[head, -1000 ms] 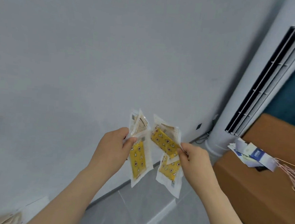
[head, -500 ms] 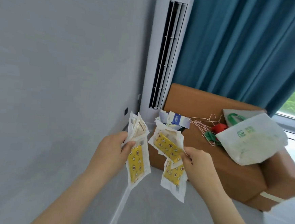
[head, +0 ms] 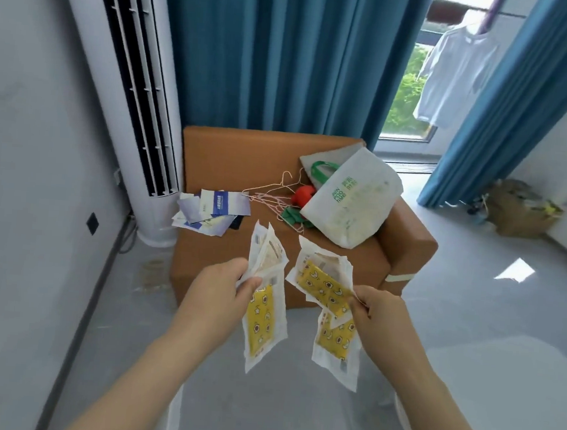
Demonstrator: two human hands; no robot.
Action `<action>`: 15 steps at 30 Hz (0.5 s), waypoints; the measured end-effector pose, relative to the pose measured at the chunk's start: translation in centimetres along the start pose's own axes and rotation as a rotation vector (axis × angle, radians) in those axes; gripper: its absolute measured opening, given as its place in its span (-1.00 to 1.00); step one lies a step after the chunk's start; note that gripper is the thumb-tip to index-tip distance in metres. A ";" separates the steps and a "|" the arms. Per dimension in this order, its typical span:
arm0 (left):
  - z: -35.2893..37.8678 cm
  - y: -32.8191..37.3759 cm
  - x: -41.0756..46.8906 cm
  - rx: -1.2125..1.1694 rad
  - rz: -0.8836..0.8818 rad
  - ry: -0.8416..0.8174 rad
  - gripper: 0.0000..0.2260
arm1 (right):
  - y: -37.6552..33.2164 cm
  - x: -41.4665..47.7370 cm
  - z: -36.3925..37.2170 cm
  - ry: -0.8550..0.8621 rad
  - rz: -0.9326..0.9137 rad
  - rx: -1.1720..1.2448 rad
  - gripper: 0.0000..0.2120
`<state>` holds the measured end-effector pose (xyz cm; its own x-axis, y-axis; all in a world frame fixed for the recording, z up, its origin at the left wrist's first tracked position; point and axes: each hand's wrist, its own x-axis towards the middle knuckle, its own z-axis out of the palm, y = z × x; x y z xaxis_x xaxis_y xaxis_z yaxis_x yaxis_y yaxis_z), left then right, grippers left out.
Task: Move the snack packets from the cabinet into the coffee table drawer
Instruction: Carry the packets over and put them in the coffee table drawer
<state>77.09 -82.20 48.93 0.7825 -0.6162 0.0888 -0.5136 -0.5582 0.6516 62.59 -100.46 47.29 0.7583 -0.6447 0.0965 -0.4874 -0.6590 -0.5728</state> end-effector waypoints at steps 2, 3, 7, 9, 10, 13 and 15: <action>2.2 1.5 2.8 0.018 0.029 -0.035 -0.71 | 2.4 1.8 -0.8 0.010 0.041 -0.003 -0.74; 3.4 2.3 4.2 0.016 0.035 -0.054 -0.70 | 3.6 2.7 -1.3 0.014 0.056 -0.005 -0.74; 8.0 5.8 9.2 0.028 0.065 -0.144 -0.72 | 8.2 6.1 -3.5 0.031 0.124 0.017 -0.74; 10.2 7.4 11.6 0.018 0.068 -0.177 -0.77 | 10.5 7.5 -4.7 0.059 0.145 0.030 -0.66; 11.2 8.1 12.7 0.018 0.069 -0.186 -0.78 | 11.5 8.2 -5.3 0.080 0.147 0.028 -0.60; 14.0 9.9 16.0 0.042 0.083 -0.228 -0.77 | 14.1 10.1 -6.7 0.101 0.177 0.031 -0.51; 15.8 10.9 18.2 0.059 0.104 -0.261 -0.76 | 15.6 11.5 -7.1 0.101 0.219 0.056 -0.51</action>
<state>80.15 -108.30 45.74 0.6113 -0.7898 -0.0492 -0.6119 -0.5112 0.6035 60.58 -120.90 45.24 0.5888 -0.8070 0.0442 -0.6083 -0.4785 -0.6333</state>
